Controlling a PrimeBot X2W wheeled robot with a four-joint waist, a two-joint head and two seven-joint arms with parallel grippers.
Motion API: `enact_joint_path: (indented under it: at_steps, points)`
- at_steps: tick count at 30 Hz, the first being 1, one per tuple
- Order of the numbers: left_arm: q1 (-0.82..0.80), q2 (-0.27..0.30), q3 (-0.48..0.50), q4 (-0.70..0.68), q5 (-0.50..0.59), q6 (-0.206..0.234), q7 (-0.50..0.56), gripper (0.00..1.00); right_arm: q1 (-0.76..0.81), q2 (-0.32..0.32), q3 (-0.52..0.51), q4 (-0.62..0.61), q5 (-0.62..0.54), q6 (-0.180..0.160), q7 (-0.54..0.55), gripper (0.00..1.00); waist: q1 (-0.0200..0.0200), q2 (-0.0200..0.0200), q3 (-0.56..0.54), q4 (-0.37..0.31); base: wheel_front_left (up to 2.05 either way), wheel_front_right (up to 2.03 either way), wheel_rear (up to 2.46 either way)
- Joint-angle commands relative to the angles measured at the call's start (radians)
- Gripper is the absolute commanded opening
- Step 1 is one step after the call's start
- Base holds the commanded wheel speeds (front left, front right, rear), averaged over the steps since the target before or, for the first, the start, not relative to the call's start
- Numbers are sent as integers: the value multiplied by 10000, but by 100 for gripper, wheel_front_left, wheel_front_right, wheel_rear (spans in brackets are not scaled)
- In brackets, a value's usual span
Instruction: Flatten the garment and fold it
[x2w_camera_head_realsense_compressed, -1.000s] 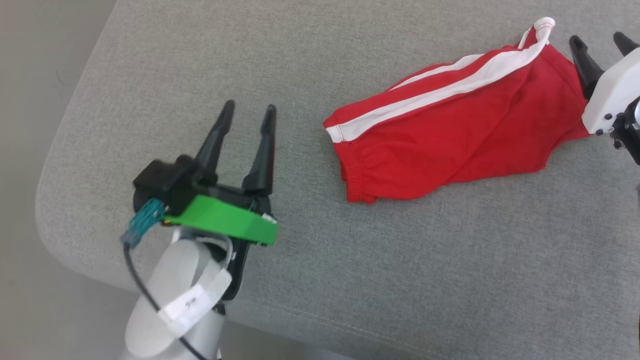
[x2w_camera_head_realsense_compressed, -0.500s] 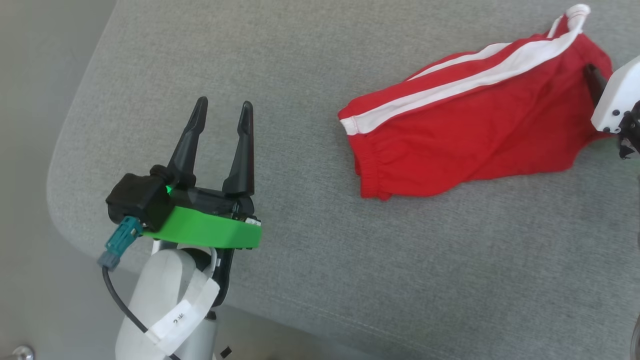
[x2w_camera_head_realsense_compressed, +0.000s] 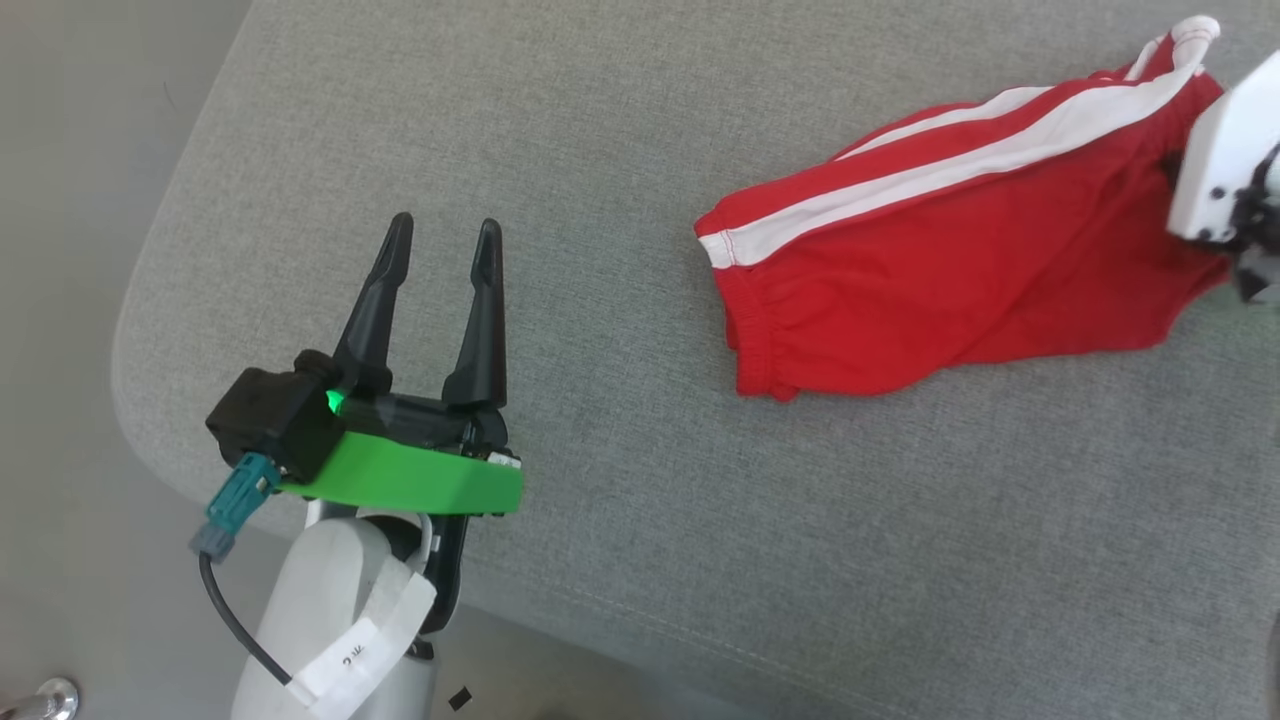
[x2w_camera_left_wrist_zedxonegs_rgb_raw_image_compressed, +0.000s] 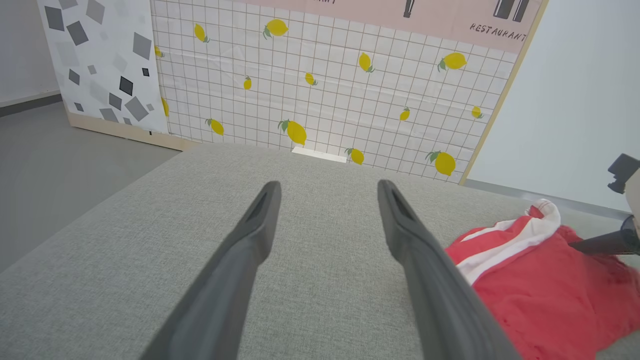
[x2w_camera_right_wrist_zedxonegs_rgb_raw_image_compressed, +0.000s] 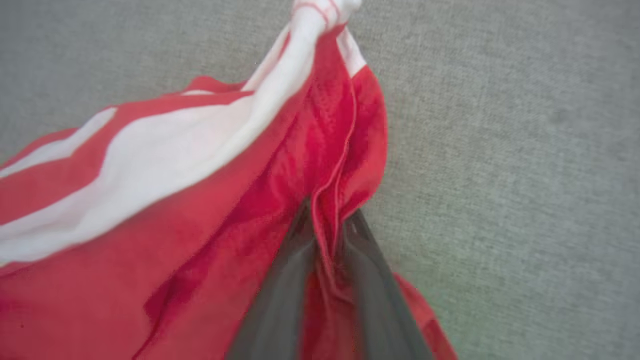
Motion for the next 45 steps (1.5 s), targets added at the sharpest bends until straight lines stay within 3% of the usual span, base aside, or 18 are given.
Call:
enact_joint_path:
  at_steps: [1,9,15,27,34,41,45]
  points:
    - [132,-42,-8,-6,-8,78,-37,100,626,213,153,18,217,-9,88,0,1,0,-64,-51,0,0,0]
    - [233,-42,-35,151,97,42,-37,100,1632,-51,-181,-1388,1042,-9,-1181,0,1,0,-541,-334,0,0,0]
    - [538,-43,39,324,366,-37,-37,100,3117,-51,-954,-2992,1370,-9,-1945,0,1,0,-1062,-962,0,0,0]
    - [836,-43,30,432,567,-137,-38,100,5107,81,-2199,-5323,-168,-9,-1962,0,1,0,-1463,-1632,0,0,0]
    - [826,-43,-116,579,541,-163,-38,100,5406,-169,-663,-6921,-580,-9,-1729,0,1,0,-1590,-1558,0,0,0]
    - [799,-43,-217,715,483,-175,-38,100,5168,-790,2365,-8202,-320,-9,-707,0,1,0,-1708,-1339,0,0,0]
    - [776,-43,-295,727,419,-179,-38,100,4759,-984,4063,-8121,-34,-9,-253,0,1,0,-1693,-1202,0,0,0]
